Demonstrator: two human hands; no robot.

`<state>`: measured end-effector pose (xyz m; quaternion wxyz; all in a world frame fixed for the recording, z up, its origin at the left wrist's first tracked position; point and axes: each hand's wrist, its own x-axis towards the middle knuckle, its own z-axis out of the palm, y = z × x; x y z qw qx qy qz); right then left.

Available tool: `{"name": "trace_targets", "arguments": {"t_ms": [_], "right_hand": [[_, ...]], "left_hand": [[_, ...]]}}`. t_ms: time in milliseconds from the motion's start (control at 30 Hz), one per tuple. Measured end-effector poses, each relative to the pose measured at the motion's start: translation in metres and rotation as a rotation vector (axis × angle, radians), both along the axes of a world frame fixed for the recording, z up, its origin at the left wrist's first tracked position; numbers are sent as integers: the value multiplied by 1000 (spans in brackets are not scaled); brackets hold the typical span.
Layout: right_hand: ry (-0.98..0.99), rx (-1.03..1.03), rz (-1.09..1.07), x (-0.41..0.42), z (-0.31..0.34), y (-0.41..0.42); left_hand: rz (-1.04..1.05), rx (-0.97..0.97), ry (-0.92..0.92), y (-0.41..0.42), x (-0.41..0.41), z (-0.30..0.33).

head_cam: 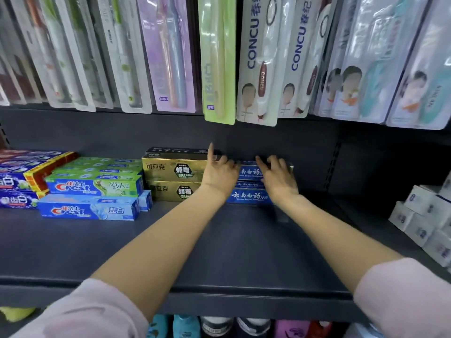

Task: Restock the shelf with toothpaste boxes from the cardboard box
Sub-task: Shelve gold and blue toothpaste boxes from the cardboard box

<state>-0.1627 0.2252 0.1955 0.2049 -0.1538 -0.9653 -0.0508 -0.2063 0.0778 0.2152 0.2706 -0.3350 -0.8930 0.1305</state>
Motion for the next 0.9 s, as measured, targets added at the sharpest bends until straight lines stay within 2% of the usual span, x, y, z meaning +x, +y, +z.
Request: {"name": "trace_targets", "arguments": {"t_ms": [67,200,300,433,733,900], "right_hand": [[11,-112,45,0,-3,3],[9,-286,179,24,5,10],[92,-309,215,55,10,5],[87,-279,237,109,14,-9],[22,-511,241,284,-14,6],[-151,-569,162,359,-67,34]], "left_hand": [[45,8,-38,3,0,-2],[1,102,-46,2,7,-3],[-43,205,-67,5,31,-1],[-57,298,-127,7,81,-3],[-130,775,-571,11,245,-44],[-37,652,-764,32,306,-98]]}}
